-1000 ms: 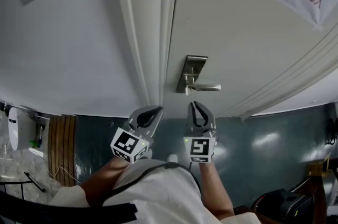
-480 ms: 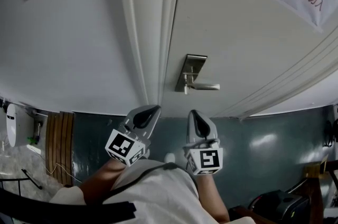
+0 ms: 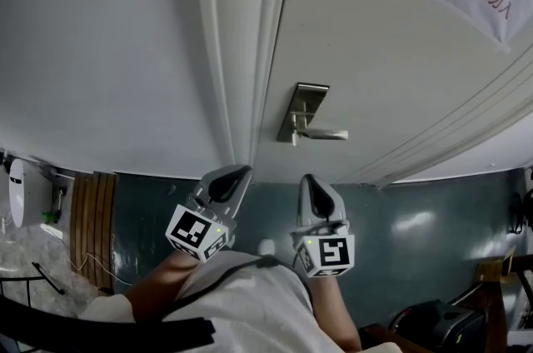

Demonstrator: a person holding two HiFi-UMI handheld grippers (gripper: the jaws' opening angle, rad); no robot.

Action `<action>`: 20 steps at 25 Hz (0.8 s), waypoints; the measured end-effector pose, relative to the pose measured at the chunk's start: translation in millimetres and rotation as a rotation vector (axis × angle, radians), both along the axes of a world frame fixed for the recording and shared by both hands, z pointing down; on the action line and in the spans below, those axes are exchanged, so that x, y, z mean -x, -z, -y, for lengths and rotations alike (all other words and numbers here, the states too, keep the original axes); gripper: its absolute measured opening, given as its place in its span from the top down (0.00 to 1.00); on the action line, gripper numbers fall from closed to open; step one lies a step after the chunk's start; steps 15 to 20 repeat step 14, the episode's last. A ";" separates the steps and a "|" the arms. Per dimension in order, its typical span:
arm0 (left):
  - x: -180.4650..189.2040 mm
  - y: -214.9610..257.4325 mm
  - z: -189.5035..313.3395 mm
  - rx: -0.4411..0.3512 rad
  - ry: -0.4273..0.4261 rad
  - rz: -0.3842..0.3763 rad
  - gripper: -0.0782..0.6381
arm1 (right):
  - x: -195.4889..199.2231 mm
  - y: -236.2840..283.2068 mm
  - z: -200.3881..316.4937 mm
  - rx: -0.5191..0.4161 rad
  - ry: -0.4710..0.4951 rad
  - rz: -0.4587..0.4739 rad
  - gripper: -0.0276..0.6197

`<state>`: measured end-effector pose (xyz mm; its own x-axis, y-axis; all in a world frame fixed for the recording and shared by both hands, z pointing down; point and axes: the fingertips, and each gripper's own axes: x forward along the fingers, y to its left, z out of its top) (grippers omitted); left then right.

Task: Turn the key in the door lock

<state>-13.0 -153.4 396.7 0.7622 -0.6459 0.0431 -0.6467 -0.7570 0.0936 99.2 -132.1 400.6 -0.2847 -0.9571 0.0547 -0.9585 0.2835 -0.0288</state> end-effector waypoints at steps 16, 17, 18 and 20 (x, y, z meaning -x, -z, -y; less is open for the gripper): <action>1.1 -5.4 0.4 0.005 0.020 0.020 0.88 | -0.2 -5.5 -1.1 0.009 -0.003 -0.017 0.95; 1.1 -5.4 0.4 0.005 0.020 0.020 0.88 | -0.2 -5.5 -1.1 0.009 -0.003 -0.017 0.95; 1.1 -5.4 0.4 0.005 0.020 0.020 0.88 | -0.2 -5.5 -1.1 0.009 -0.003 -0.017 0.95; 1.1 -5.4 0.4 0.005 0.020 0.020 0.88 | -0.2 -5.5 -1.1 0.009 -0.003 -0.017 0.95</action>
